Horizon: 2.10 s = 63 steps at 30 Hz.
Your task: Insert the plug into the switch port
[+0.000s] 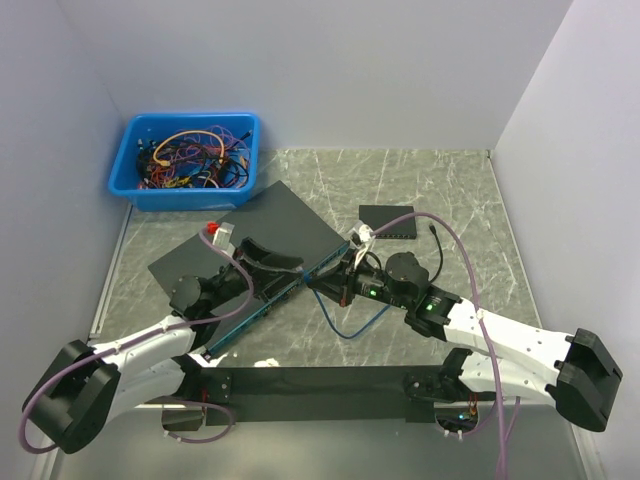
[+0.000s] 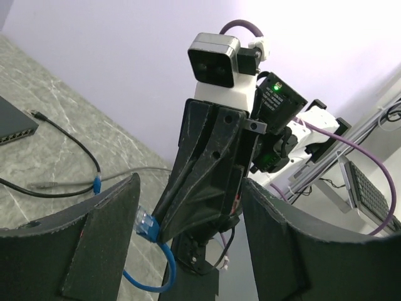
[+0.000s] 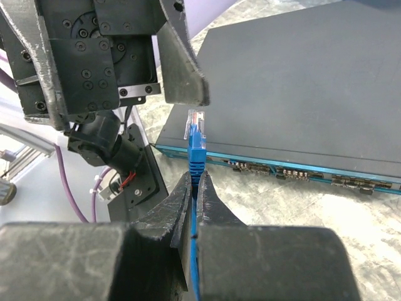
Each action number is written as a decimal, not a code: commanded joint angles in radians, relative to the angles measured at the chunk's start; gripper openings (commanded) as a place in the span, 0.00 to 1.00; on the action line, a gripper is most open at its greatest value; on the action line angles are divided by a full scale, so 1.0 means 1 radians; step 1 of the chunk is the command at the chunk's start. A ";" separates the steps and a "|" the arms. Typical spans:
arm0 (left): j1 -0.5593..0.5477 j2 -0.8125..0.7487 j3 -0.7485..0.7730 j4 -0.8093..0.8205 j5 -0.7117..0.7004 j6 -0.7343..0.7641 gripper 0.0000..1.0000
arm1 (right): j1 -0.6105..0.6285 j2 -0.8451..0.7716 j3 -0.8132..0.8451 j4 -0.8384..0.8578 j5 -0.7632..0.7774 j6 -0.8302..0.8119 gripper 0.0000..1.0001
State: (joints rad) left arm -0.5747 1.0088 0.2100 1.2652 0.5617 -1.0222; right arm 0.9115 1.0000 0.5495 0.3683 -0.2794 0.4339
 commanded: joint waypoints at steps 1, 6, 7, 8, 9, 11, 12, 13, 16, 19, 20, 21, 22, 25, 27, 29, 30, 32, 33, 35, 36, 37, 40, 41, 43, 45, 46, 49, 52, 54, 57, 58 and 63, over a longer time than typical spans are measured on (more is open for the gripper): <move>-0.025 -0.018 0.048 -0.047 -0.055 0.092 0.71 | -0.008 -0.011 0.029 0.057 -0.021 0.009 0.00; -0.047 -0.013 0.058 -0.072 -0.063 0.106 0.69 | -0.006 -0.026 0.027 0.052 -0.014 0.015 0.00; -0.048 -0.012 0.060 -0.081 -0.063 0.111 0.68 | -0.008 -0.034 0.027 0.052 -0.012 0.016 0.00; -0.054 -0.013 0.063 -0.087 -0.069 0.114 0.68 | -0.007 -0.035 0.027 0.054 -0.012 0.017 0.00; -0.057 -0.013 0.063 -0.093 -0.072 0.116 0.67 | -0.006 -0.040 0.027 0.054 -0.014 0.019 0.00; -0.063 -0.015 0.060 -0.098 -0.080 0.117 0.65 | -0.006 -0.043 0.029 0.054 -0.015 0.019 0.00; -0.065 -0.019 0.060 -0.101 -0.083 0.117 0.65 | -0.006 -0.047 0.029 0.054 -0.015 0.020 0.00; -0.066 -0.024 0.060 -0.107 -0.088 0.119 0.65 | -0.006 -0.049 0.029 0.054 -0.015 0.020 0.00; -0.070 -0.036 0.069 -0.138 -0.098 0.126 0.63 | -0.007 -0.058 0.026 0.057 -0.018 0.026 0.00; -0.074 -0.044 0.074 -0.153 -0.105 0.128 0.59 | -0.008 -0.064 0.021 0.057 -0.014 0.026 0.00; -0.076 -0.047 0.075 -0.155 -0.108 0.128 0.57 | -0.007 -0.066 0.024 0.054 -0.012 0.026 0.00; -0.076 -0.047 0.078 -0.161 -0.106 0.126 0.54 | -0.006 -0.063 0.024 0.054 -0.012 0.026 0.00; -0.079 -0.047 0.081 -0.165 -0.108 0.126 0.46 | -0.008 -0.063 0.026 0.054 -0.014 0.026 0.00; -0.086 -0.041 0.097 -0.191 -0.109 0.128 0.33 | -0.008 -0.058 0.021 0.060 -0.021 0.032 0.00; -0.093 -0.038 0.109 -0.202 -0.115 0.128 0.27 | -0.005 -0.060 0.023 0.060 -0.024 0.035 0.00; -0.103 -0.036 0.124 -0.233 -0.135 0.126 0.11 | 0.000 -0.069 0.026 0.048 -0.020 0.035 0.00; -0.109 -0.045 0.137 -0.268 -0.157 0.128 0.06 | 0.004 -0.083 0.029 0.037 -0.012 0.031 0.00; -0.128 -0.055 0.179 -0.401 -0.233 0.135 0.01 | 0.026 -0.099 0.052 -0.029 0.057 0.003 0.26; -0.134 -0.067 0.195 -0.458 -0.262 0.132 0.00 | 0.035 -0.118 0.067 -0.066 0.096 -0.006 0.38; -0.149 -0.079 0.250 -0.617 -0.343 0.122 0.01 | 0.050 -0.133 0.120 -0.183 0.228 -0.035 0.50; -0.152 -0.085 0.271 -0.676 -0.371 0.099 0.00 | 0.056 -0.144 0.138 -0.215 0.264 -0.044 0.56; -0.155 -0.085 0.313 -0.731 -0.396 0.088 0.00 | 0.066 -0.150 0.151 -0.244 0.282 -0.053 0.57; -0.171 -0.078 0.368 -0.881 -0.456 0.048 0.00 | 0.108 -0.147 0.202 -0.328 0.411 -0.101 0.58; -0.175 -0.076 0.376 -0.915 -0.467 0.039 0.00 | 0.119 -0.140 0.223 -0.354 0.463 -0.124 0.58; -0.195 -0.064 0.406 -0.951 -0.497 0.028 0.01 | 0.171 -0.106 0.246 -0.379 0.526 -0.144 0.56; -0.209 -0.043 0.430 -0.993 -0.520 0.034 0.01 | 0.203 -0.060 0.279 -0.404 0.597 -0.168 0.54; -0.217 -0.036 0.445 -1.001 -0.526 0.036 0.00 | 0.225 -0.045 0.289 -0.410 0.617 -0.175 0.53; -0.229 -0.019 0.448 -0.988 -0.525 0.039 0.00 | 0.256 0.012 0.322 -0.420 0.678 -0.188 0.50; -0.232 -0.013 0.440 -0.983 -0.539 0.040 0.01 | 0.262 0.064 0.355 -0.440 0.735 -0.188 0.47; -0.232 -0.018 0.437 -0.991 -0.546 0.047 0.01 | 0.267 0.089 0.372 -0.451 0.752 -0.185 0.45; -0.232 -0.032 0.431 -0.995 -0.556 0.050 0.01 | 0.270 0.107 0.382 -0.457 0.773 -0.185 0.43; -0.232 -0.035 0.428 -0.997 -0.557 0.051 0.01 | 0.270 0.111 0.385 -0.456 0.775 -0.184 0.43; -0.232 -0.035 0.427 -1.000 -0.559 0.059 0.01 | 0.268 0.140 0.398 -0.460 0.789 -0.175 0.39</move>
State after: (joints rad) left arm -0.8028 0.9916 0.6178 0.2577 0.0208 -0.9813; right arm 1.1740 1.1244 0.8948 -0.0986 0.4599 0.2630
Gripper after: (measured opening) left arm 0.067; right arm 0.403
